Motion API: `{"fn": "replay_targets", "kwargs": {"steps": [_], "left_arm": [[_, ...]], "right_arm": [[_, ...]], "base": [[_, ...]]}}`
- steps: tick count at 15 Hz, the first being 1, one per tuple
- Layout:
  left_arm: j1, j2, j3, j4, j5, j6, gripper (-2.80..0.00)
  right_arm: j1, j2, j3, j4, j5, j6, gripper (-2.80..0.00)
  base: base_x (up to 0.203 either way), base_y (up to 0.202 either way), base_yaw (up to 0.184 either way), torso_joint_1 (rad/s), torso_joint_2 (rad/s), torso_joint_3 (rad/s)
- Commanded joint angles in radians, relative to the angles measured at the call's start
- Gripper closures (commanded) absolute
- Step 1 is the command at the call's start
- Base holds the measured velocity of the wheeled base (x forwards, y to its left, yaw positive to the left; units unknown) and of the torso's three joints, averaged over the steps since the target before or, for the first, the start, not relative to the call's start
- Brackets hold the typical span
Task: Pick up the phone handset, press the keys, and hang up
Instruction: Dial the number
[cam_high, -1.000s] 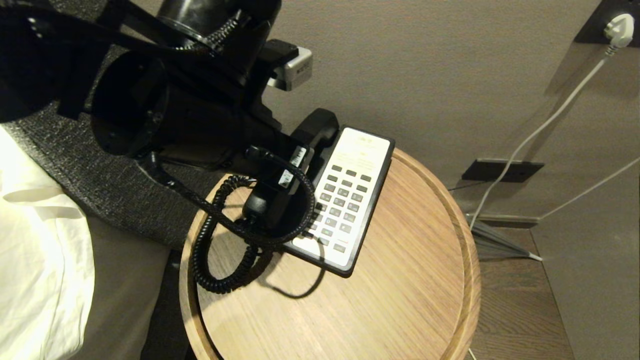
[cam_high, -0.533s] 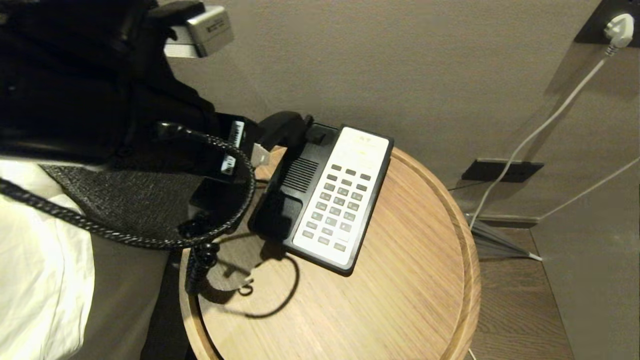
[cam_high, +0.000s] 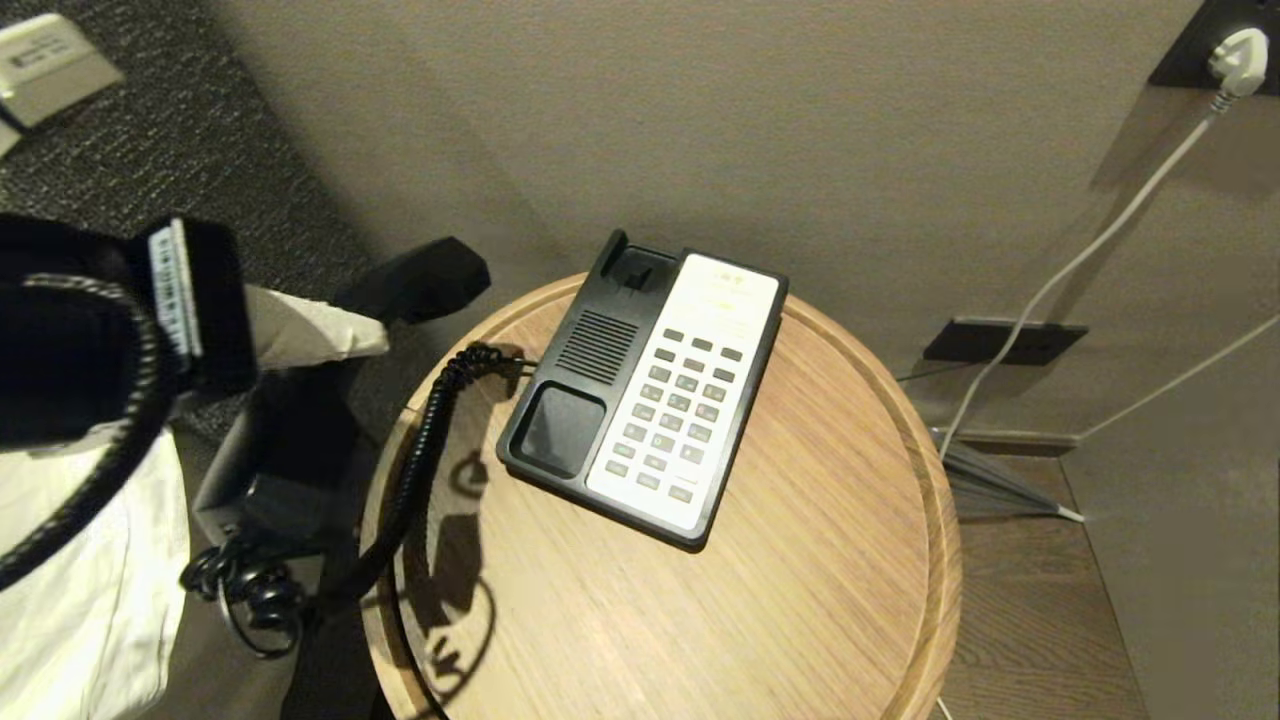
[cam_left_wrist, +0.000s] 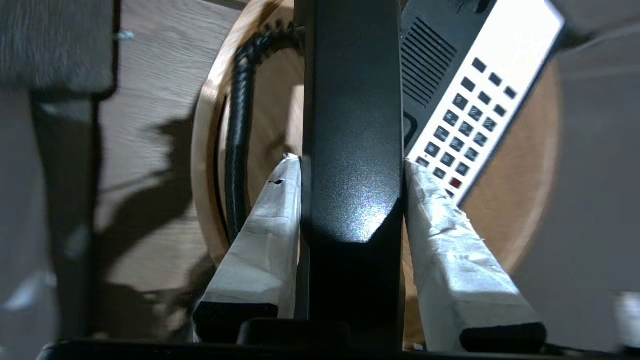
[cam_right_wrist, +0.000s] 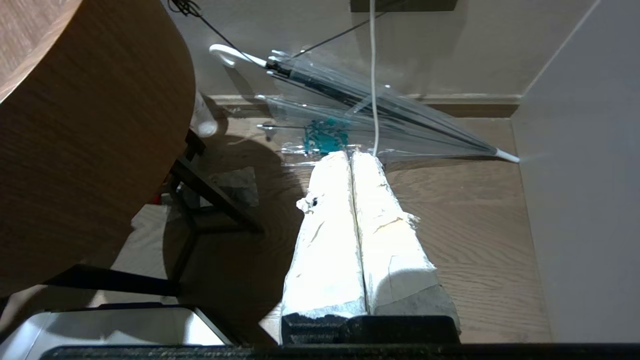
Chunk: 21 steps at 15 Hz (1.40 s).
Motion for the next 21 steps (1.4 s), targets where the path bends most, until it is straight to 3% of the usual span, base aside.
{"fn": "replay_targets", "kwargs": {"steps": [1, 5, 21], "left_arm": [[0.000, -0.155, 0.122, -0.074, 0.004, -0.031, 0.00], [0.000, -0.273, 0.267, -0.304, -0.004, -0.042, 0.00], [-0.001, -0.293, 0.287, -0.309, 0.007, -0.001, 0.00]], "right_arm": [[0.000, 0.002, 0.000, 0.000, 0.000, 0.000, 0.00], [0.000, 0.002, 0.000, 0.000, 0.000, 0.000, 0.00], [0.000, 0.002, -0.018, -0.008, 0.006, -0.030, 0.00]], "base": [[0.000, 0.000, 0.000, 0.000, 0.00, 0.000], [0.000, 0.000, 0.000, 0.000, 0.00, 0.000], [0.000, 0.000, 0.000, 0.000, 0.00, 0.000]]}}
